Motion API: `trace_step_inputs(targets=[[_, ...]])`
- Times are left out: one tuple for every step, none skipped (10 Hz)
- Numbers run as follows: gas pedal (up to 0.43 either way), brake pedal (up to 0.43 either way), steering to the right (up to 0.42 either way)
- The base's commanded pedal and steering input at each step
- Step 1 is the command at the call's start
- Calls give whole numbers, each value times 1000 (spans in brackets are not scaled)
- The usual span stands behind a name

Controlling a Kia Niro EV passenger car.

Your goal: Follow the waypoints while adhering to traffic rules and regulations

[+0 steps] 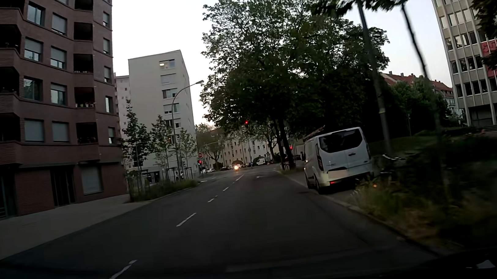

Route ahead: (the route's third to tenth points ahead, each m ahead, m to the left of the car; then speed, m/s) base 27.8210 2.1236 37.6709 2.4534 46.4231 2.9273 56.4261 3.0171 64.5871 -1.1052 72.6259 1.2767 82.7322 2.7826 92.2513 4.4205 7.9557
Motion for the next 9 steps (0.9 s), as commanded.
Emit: trace_step_inputs(targets=[[0, 0, 0], [0, 0, 0], [0, 0, 0], [0, 0, -1], [0, 0, -1], [0, 0, -1], [0, 0, -1], [0, 0, -2], [0, 0, -2]])
